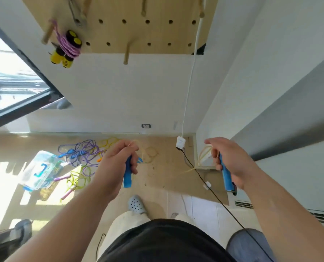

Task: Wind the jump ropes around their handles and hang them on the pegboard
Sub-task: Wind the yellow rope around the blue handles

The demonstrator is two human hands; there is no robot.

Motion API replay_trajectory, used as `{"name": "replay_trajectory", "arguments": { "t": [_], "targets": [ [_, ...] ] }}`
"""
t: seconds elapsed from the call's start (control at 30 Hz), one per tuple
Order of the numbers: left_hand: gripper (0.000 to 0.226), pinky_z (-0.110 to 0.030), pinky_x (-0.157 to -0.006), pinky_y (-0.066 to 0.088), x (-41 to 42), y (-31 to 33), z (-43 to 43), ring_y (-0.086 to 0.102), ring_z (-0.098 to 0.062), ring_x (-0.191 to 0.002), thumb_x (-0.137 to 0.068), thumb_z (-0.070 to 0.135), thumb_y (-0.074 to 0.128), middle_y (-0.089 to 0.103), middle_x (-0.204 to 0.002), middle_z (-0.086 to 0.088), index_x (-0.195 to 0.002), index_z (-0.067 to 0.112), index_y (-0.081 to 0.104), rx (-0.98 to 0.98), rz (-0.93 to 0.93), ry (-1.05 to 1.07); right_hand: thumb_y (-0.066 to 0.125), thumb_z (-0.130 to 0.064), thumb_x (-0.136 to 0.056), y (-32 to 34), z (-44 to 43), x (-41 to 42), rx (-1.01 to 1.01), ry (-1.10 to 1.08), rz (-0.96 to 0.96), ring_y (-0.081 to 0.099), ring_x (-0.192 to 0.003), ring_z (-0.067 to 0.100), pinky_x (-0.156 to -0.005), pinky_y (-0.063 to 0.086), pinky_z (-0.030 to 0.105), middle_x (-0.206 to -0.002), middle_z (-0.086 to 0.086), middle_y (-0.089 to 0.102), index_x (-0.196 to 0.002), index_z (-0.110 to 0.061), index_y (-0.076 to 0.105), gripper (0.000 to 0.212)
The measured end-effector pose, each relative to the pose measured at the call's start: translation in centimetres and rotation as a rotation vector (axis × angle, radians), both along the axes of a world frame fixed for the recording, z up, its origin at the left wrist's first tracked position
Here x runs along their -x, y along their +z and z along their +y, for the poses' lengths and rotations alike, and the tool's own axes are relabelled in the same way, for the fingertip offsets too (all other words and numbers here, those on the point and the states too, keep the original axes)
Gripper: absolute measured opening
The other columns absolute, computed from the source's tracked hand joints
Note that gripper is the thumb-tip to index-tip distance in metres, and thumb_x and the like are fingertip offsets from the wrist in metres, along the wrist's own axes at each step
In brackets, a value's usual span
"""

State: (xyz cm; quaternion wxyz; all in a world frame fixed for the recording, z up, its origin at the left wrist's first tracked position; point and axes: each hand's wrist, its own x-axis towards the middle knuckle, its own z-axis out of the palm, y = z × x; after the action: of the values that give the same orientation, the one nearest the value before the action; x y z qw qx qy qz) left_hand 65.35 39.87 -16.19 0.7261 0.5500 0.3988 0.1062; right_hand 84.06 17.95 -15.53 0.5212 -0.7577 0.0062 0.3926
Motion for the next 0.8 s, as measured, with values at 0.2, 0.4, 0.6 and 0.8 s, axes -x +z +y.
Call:
{"name": "replay_trajectory", "arguments": {
  "t": [0.2, 0.4, 0.6, 0.8],
  "targets": [
    [0.008, -0.031, -0.052, 0.039, 2.7, 0.0, -4.9, 0.041, -0.018, -0.053, -0.1, 0.014, 0.058, 0.046, -0.062, -0.005, -0.103, 0.008, 0.061, 0.042, 0.117, 0.031, 0.034, 0.002, -0.092, 0.3, -1.5, 3.3, -0.391, -0.174, 0.333, 0.05, -0.065, 0.019, -0.061, 0.041, 0.032, -0.088, 0.017, 0.061, -0.115, -0.002, 0.067, 0.041],
    [0.019, -0.031, -0.059, 0.041, 2.6, 1.3, -8.6, 0.042, -0.016, -0.059, -0.096, 0.018, 0.068, 0.046, -0.068, -0.003, -0.114, 0.02, 0.068, -0.076, 0.099, -0.216, 0.041, 0.004, -0.1, 2.2, -0.5, 7.2, -0.458, 0.093, 0.463, 0.058, -0.064, 0.019, -0.056, 0.046, 0.026, -0.094, 0.015, 0.07, -0.129, -0.009, 0.058, 0.036],
    [0.019, -0.032, -0.06, 0.041, 1.6, 2.1, -9.5, 0.044, -0.021, -0.066, -0.097, 0.022, 0.061, 0.05, -0.073, -0.006, -0.113, 0.015, 0.067, -0.018, 0.026, -0.229, 0.047, -0.001, -0.102, 2.2, 0.4, 8.9, -0.435, -0.074, 0.418, 0.066, -0.068, 0.02, -0.055, 0.055, 0.025, -0.097, 0.019, 0.074, -0.157, -0.042, 0.011, 0.077],
    [0.037, -0.033, -0.072, 0.049, 3.1, 1.9, -7.5, 0.052, -0.013, -0.07, -0.089, 0.017, 0.071, 0.053, -0.079, 0.0, -0.122, 0.026, 0.057, -0.028, 0.051, -0.282, 0.042, -0.009, -0.106, 2.4, 3.5, 11.7, -0.444, -0.166, 0.267, 0.066, -0.114, 0.02, -0.089, 0.051, 0.031, -0.109, 0.002, 0.076, -0.119, -0.018, 0.07, 0.033]
  ]
}}
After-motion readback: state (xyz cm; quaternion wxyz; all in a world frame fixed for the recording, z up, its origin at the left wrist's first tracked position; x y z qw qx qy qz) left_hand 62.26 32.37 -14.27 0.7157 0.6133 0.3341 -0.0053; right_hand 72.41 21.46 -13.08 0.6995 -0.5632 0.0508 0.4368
